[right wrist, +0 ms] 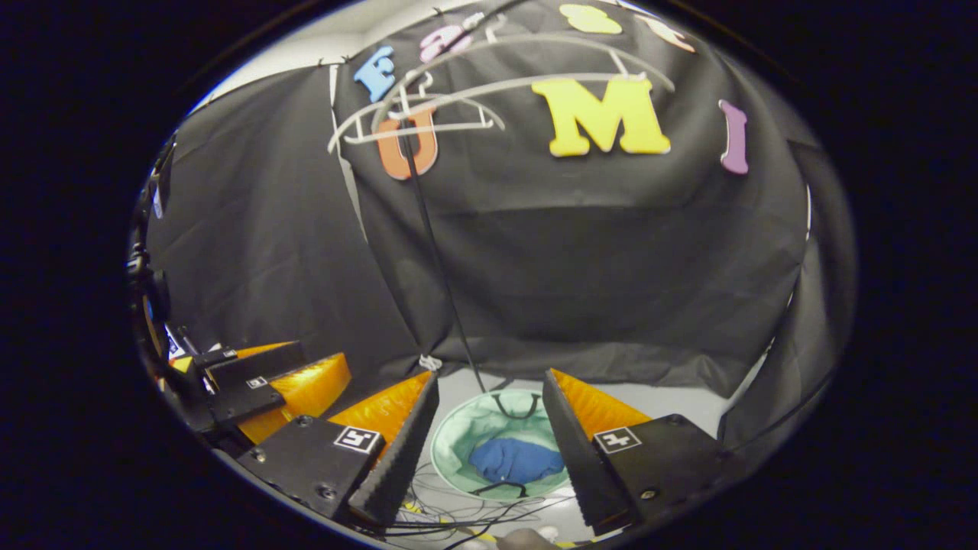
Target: Grasp the clothes on the hanger with both hands and then place them into the laundry hamper below.
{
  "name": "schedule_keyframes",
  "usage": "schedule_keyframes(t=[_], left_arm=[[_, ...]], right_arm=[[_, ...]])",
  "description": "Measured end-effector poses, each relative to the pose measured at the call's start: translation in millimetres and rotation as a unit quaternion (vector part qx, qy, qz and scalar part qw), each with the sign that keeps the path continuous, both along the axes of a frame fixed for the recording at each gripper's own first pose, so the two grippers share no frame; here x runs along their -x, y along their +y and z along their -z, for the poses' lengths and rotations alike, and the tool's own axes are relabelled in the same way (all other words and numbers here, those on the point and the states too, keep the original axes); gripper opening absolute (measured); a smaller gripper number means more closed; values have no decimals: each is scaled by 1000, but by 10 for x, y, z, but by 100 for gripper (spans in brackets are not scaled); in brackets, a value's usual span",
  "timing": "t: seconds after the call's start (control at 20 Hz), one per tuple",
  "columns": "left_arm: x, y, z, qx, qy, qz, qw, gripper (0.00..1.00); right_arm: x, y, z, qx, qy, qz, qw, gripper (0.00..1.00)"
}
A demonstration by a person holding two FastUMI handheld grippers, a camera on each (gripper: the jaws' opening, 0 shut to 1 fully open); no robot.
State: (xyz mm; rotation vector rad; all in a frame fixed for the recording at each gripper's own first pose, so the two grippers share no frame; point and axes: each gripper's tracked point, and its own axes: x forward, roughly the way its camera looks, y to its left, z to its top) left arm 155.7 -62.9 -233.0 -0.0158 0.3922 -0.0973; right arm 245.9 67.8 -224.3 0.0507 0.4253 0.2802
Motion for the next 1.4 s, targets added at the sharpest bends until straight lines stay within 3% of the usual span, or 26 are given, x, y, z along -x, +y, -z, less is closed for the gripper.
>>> schedule_keyframes(t=[0.1, 0.15, 0.2, 0.35, 0.65, 1.05, 1.25, 1.4], left_arm=[[200, 113, -523, -8, -54, 3, 999, 91], [340, 149, -775, -8, -79, 5, 997, 84], [489, 190, -1044, -8, -102, 9, 995, 84], [845, 204, -1712, -16, -163, 14, 986, 97], [1453, 368, -2498, -6, -214, -18, 977, 98], [2436, -4, -2515, 26, -175, -72, 982, 100], [2770, -225, -2565, 11, -170, -92, 981, 100], [3038, -370, -2582, 0, -164, -85, 983, 97]], right_arm=[[219, -95, -461, 1, -44, 16, 999, 95], [338, -149, -684, -2, -64, 21, 998, 98], [512, -183, -893, -6, -80, 26, 996, 98], [1035, -331, -1565, -6, -140, 33, 990, 98], [1978, -655, -2316, -9, -217, 48, 975, 100], [3005, -1304, -2391, -9, -223, 60, 973, 99], [3372, -1580, -2323, -26, -229, 47, 972, 100], [3534, -1738, -2245, -32, -220, 50, 974, 99]])
